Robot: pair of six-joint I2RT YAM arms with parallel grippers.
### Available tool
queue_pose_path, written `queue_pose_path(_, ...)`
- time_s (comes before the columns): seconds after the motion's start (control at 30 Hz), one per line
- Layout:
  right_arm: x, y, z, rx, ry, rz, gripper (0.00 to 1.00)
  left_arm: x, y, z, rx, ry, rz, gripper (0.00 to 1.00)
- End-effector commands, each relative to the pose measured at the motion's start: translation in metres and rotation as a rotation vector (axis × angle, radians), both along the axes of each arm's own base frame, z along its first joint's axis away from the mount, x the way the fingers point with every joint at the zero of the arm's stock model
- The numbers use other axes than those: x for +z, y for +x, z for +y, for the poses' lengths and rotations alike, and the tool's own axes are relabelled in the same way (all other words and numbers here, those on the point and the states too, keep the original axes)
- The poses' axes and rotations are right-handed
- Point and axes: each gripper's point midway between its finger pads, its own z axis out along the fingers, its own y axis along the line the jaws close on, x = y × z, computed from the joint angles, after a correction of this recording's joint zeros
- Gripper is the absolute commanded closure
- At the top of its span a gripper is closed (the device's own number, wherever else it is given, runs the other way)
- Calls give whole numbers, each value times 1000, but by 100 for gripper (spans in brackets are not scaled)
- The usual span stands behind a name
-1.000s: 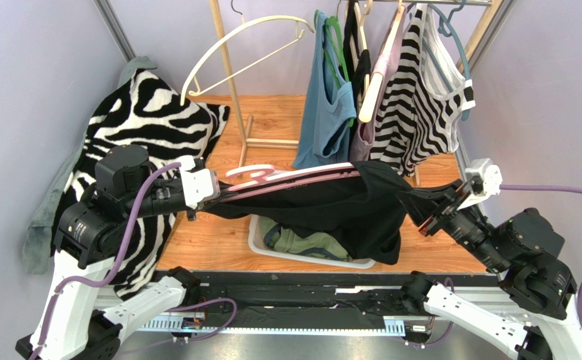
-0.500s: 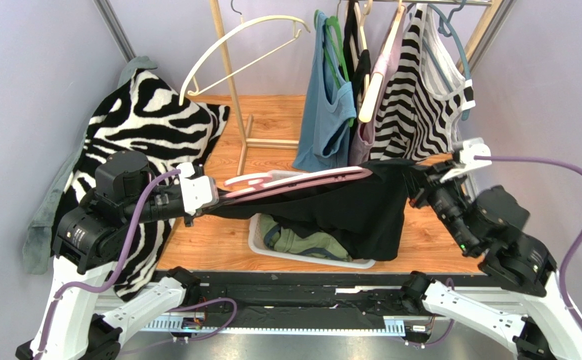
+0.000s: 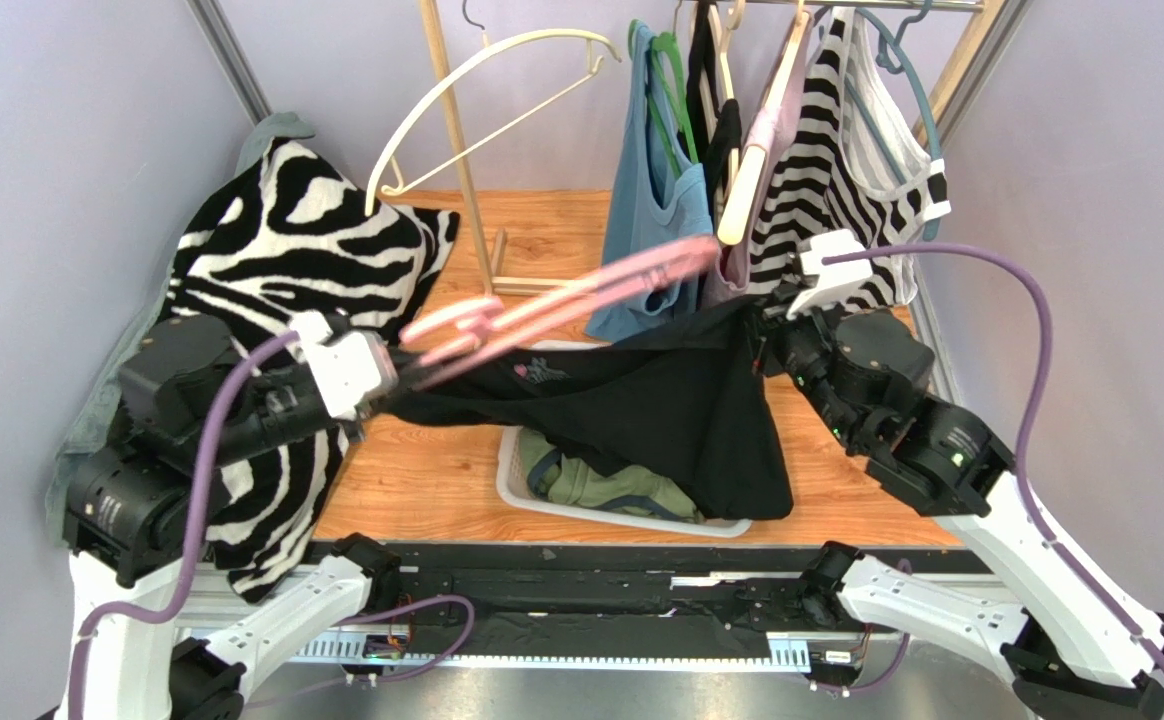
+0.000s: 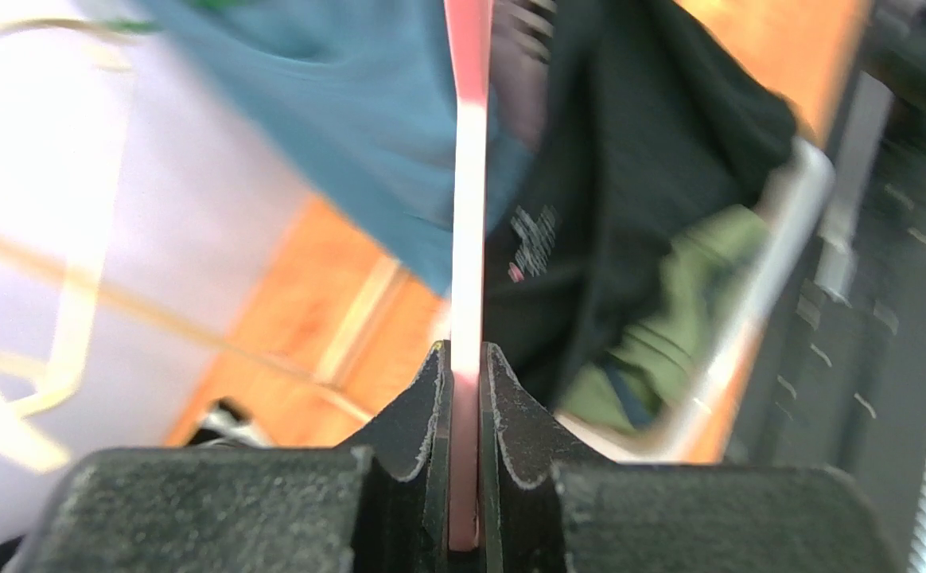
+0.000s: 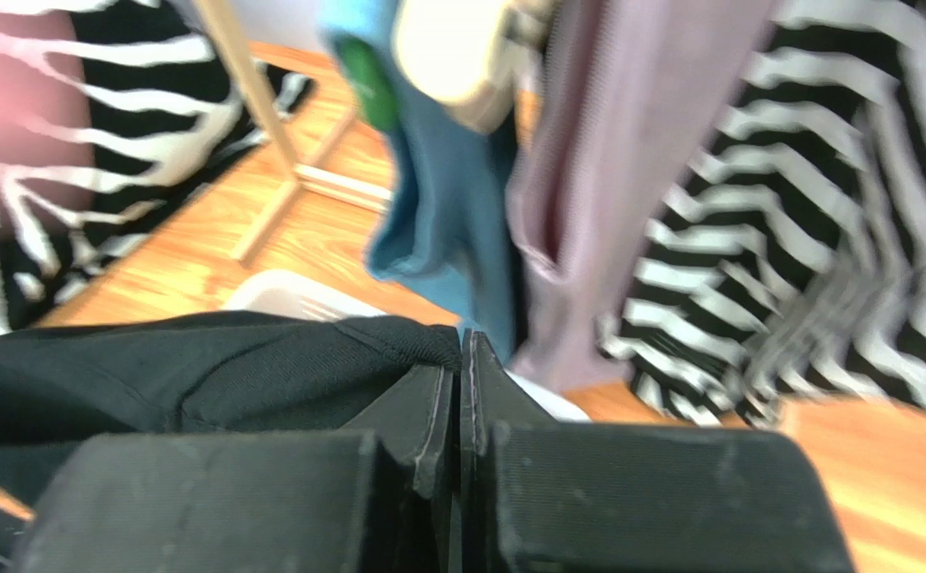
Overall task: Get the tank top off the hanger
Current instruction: Place the tank top in the bin.
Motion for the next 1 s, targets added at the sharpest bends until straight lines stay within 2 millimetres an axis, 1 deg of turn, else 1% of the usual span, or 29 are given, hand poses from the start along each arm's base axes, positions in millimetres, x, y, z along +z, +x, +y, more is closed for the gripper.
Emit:
queue_pose_path(0.0, 68, 5, 42, 160, 136, -133, 100, 87, 17, 26, 230, -228, -171, 100)
queue_pose_path(0.07, 89, 4, 57, 224, 171, -151, 100, 102, 14, 30, 245, -266, -188, 100)
queue_pose_path(0.1, 105, 5, 70, 267, 194, -164, 100, 106, 12, 31, 247, -280, -196, 100)
queue_pose_path(0.13, 116, 5, 75, 284, 212, -181, 100, 108, 11, 32, 249, -287, -194, 100)
queue_pose_path(0.2, 123, 9, 87, 314, 220, -177, 100, 112, 10, 32, 249, -291, -202, 100)
queue_pose_path(0.23, 127, 10, 88, 316, 220, -179, 100, 112, 11, 31, 245, -287, -202, 100)
queue_pose_path(0.3, 120, 13, 86, 296, 200, -167, 100, 109, 7, 28, 219, -283, -195, 100)
queue_pose_path(0.33, 101, 17, 86, 277, 173, -135, 100, 107, 5, 25, 195, -278, -189, 100)
queue_pose_path(0.4, 82, 20, 76, 223, 160, -113, 100, 98, 2, 20, 162, -259, -171, 100)
queue_pose_path(0.43, 55, 19, 71, 205, 134, -76, 100, 94, -1, 15, 124, -249, -167, 100)
queue_pose_path(0.47, 45, 18, 64, 179, 132, -67, 100, 88, -1, 11, 104, -238, -147, 100)
queue_pose_path(0.5, 30, 17, 60, 164, 123, -44, 100, 83, -3, 8, 80, -225, -131, 100)
queue_pose_path(0.53, 26, 9, 50, 146, 160, -38, 100, 78, -8, 3, 32, -210, -123, 100)
queue_pose_path(0.57, -8, 9, 49, 135, 127, 16, 100, 71, -7, -1, 15, -197, -98, 100)
queue_pose_path(0.6, -23, 5, 47, 138, 119, 46, 100, 69, -8, -3, -2, -191, -88, 100)
queue_pose_path(0.63, -35, 0, 45, 132, 145, 81, 100, 66, -9, -6, -26, -183, -79, 100)
queue_pose_path(0.67, -60, -9, 43, 151, 129, 124, 100, 60, -7, -8, -34, -173, -56, 100)
queue_pose_path(0.7, -74, -16, 41, 161, 120, 163, 100, 57, -7, -10, -42, -165, -52, 100)
queue_pose_path(0.73, -86, -22, 40, 177, 111, 193, 93, 53, -7, -12, -59, -157, -40, 100)
queue_pose_path(0.77, -92, -33, 38, 213, 108, 208, 73, 45, -6, -14, -66, -142, -13, 100)
queue_pose_path(0.8, -97, -41, 33, 229, 85, 229, 62, 41, -4, -15, -71, -129, -4, 100)
queue_pose_path(0.83, -93, -47, 29, 247, 81, 221, 54, 36, -3, -17, -77, -115, 12, 100)
queue_pose_path(0.87, -86, -55, 25, 285, 61, 189, 38, 23, -1, -19, -85, -88, 54, 100)
queue_pose_path(0.9, -63, -67, 15, 308, 77, 134, 33, 17, -1, -21, -99, -61, 53, 100)
queue_pose_path(0.93, -49, -75, 9, 331, 78, 96, 29, 10, 0, -22, -105, -41, 74, 100)
queue_pose_path(0.97, -34, -84, 5, 373, 63, 49, 24, -4, -1, -25, -127, 2, 145, 100)
